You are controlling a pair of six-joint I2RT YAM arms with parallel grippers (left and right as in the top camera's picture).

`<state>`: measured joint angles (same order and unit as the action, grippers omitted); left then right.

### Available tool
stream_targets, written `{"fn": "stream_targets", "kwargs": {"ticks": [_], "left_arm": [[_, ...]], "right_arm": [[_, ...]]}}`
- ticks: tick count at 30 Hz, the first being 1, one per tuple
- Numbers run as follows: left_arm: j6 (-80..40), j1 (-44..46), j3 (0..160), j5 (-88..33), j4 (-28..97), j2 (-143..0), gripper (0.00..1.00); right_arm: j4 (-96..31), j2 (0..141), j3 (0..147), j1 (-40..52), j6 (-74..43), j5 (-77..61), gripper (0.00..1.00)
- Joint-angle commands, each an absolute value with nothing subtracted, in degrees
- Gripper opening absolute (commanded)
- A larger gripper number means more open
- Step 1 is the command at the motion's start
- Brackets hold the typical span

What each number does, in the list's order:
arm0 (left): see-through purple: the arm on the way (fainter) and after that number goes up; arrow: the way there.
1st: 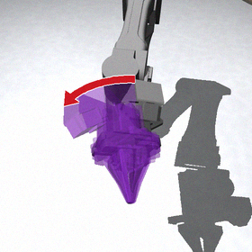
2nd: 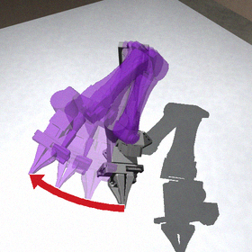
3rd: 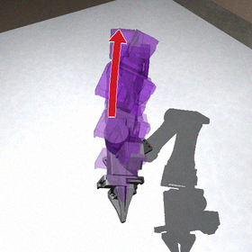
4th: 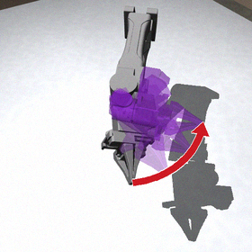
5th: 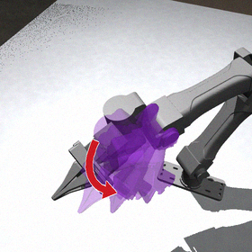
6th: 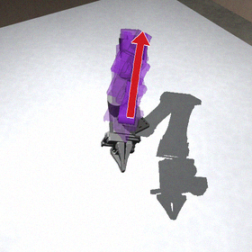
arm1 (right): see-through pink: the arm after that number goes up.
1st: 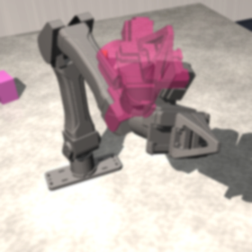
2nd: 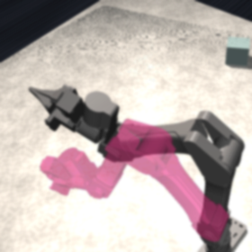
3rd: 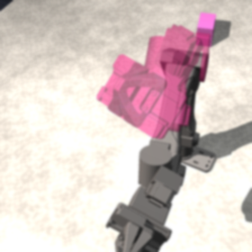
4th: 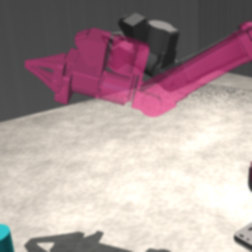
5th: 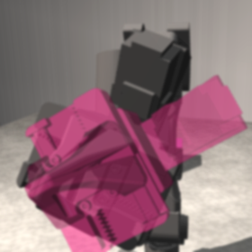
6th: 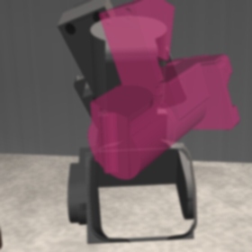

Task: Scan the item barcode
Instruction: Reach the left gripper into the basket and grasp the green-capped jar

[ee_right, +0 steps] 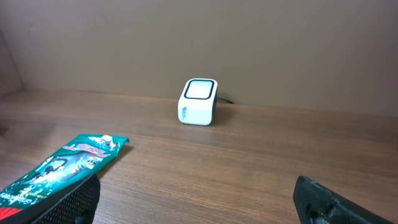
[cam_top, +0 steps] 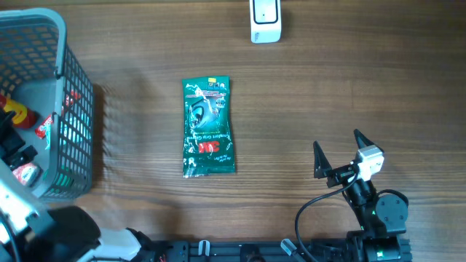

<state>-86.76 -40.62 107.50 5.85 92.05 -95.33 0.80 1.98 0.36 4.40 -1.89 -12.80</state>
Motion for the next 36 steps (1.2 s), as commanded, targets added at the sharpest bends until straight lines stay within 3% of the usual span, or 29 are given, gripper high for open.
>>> {"fn": "stream_targets", "kwargs": {"ticks": [1, 7, 24, 28, 33, 35, 36], "left_arm": [[-97.41, -41.06, 107.57, 6.94, 94.50, -101.34, 1.00], [-102.96, -41.19, 97.41, 9.30, 95.48, -105.08, 1.00], [-98.04, -42.76, 76.07, 11.84, 79.83, -105.12, 1.00], [-95.77, -42.78, 75.90, 13.65, 76.40, -105.12, 0.85], [-85.67, -42.78, 75.99, 14.02, 67.00, -105.12, 0.82], [-85.65, -42.78, 75.96, 14.04, 67.20, -105.12, 0.90], [-85.67, -42.78, 75.96, 14.04, 67.66, -105.12, 1.00]], "right_arm": [[0.91, 1.67, 0.30, 4.27, -1.61, -12.27, 1.00], [0.91, 1.67, 0.30, 4.27, -1.63, -12.27, 1.00], [0.91, 1.67, 0.30, 4.27, -1.58, -12.27, 1.00], [0.93, 1.67, 0.30, 4.27, -1.61, -12.27, 1.00], [0.91, 1.67, 0.30, 4.27, -1.61, -12.27, 1.00], [0.91, 1.67, 0.30, 4.27, -1.58, -12.27, 1.00], [0.93, 1.67, 0.30, 4.27, -1.58, -12.27, 1.00]]}}
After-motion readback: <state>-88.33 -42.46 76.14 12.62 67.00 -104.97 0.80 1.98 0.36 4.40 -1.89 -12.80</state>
